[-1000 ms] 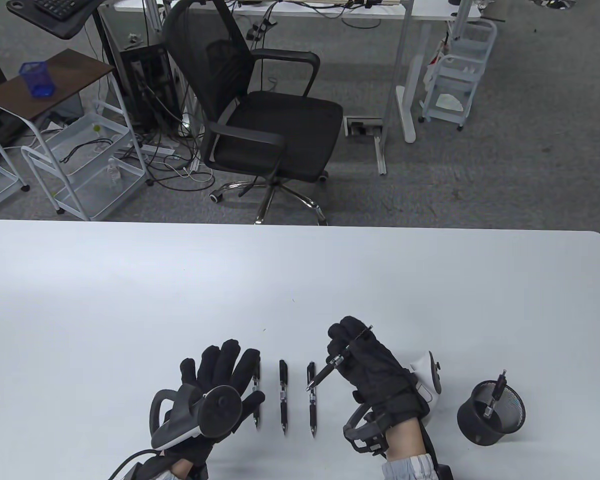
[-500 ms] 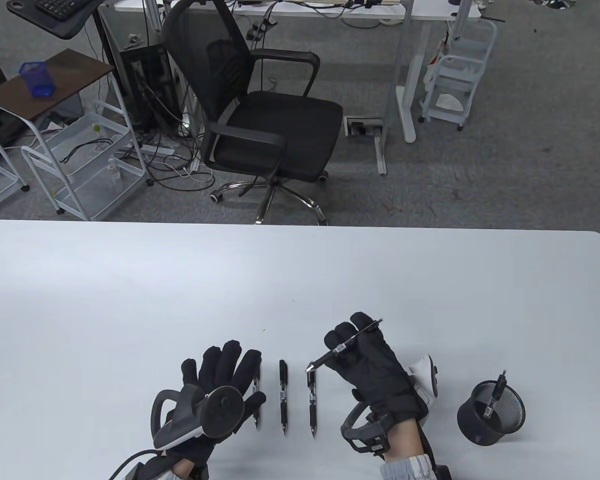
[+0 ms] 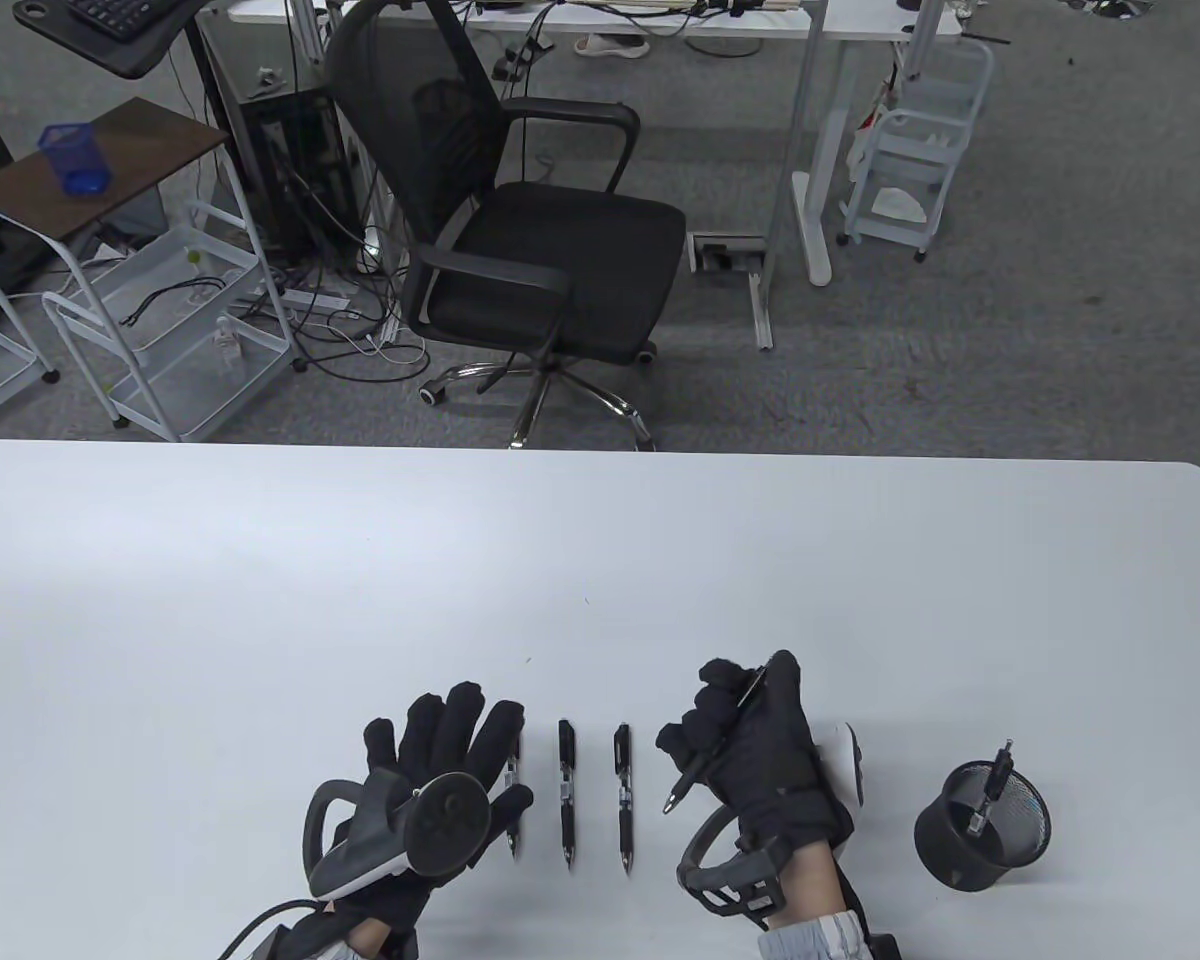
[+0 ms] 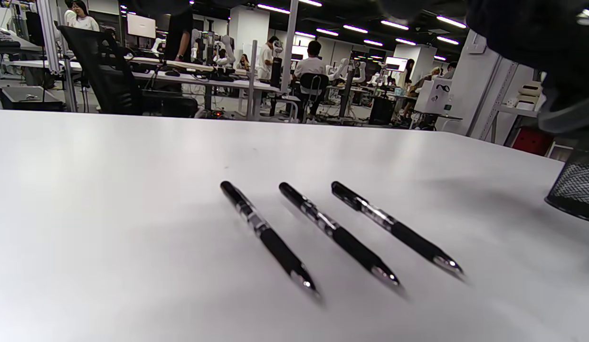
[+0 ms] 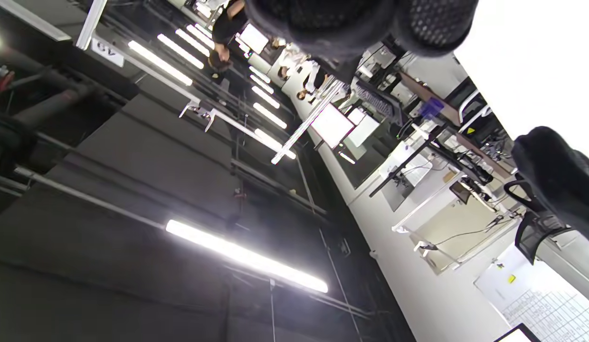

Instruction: Press to open click pens

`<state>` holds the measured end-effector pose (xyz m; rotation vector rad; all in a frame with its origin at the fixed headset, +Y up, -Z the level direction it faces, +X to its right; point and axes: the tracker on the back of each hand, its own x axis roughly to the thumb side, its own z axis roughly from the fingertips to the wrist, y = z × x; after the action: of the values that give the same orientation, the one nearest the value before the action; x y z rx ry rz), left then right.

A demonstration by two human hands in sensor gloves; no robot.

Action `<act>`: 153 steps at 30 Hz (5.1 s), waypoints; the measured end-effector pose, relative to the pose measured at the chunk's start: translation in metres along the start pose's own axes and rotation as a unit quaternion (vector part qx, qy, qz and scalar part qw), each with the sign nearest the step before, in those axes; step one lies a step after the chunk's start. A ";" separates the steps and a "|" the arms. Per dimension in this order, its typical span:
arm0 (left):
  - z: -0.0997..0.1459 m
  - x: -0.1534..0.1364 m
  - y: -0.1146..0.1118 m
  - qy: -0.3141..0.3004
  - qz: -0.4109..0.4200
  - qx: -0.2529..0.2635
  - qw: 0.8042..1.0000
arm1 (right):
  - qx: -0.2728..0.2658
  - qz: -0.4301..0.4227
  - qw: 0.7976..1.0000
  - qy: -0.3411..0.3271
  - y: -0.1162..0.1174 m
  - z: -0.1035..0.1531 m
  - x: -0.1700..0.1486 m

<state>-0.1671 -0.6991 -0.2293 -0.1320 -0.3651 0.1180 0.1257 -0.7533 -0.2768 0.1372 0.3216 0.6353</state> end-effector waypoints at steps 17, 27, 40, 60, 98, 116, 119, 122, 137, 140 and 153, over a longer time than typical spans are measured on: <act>-0.001 0.000 0.000 0.001 0.001 0.000 1.000 | 0.000 -0.002 1.000 -0.022 -0.006 0.001 0.000; -0.001 0.000 -0.001 0.000 -0.001 -0.002 1.000 | -0.001 0.012 0.999 -0.030 -0.003 0.000 0.002; -0.001 0.000 -0.001 0.002 -0.002 -0.002 1.000 | -0.017 0.261 0.965 -0.015 -0.001 -0.004 0.025; -0.001 -0.001 -0.001 0.002 0.002 -0.001 1.000 | -0.153 0.638 0.744 0.125 -0.031 -0.018 -0.005; 0.000 -0.003 -0.001 0.000 0.008 -0.001 1.000 | -0.196 0.811 0.526 0.167 -0.034 -0.022 -0.024; 0.001 -0.004 0.001 -0.001 0.017 0.003 1.000 | -0.347 0.811 0.464 0.078 0.018 0.037 0.141; 0.001 -0.004 0.001 -0.002 0.018 0.002 1.000 | -0.398 0.787 0.457 0.117 -0.007 0.058 0.174; 0.001 -0.003 0.001 -0.003 0.016 0.001 1.000 | -0.418 0.764 0.472 0.135 -0.026 0.074 0.184; 0.000 -0.002 0.000 -0.004 0.015 0.000 1.000 | -0.438 0.725 0.486 0.215 -0.086 0.090 0.173; 0.000 -0.002 0.000 -0.004 0.016 0.001 1.000 | -0.439 0.724 0.482 0.225 -0.088 0.088 0.171; 0.001 -0.003 0.001 -0.003 0.017 0.002 1.000 | -0.446 0.726 0.475 0.219 -0.089 0.084 0.166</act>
<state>-0.1700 -0.6985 -0.2298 -0.1343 -0.3693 0.1532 0.3297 -0.7270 -0.2594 -0.9419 0.2557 2.5292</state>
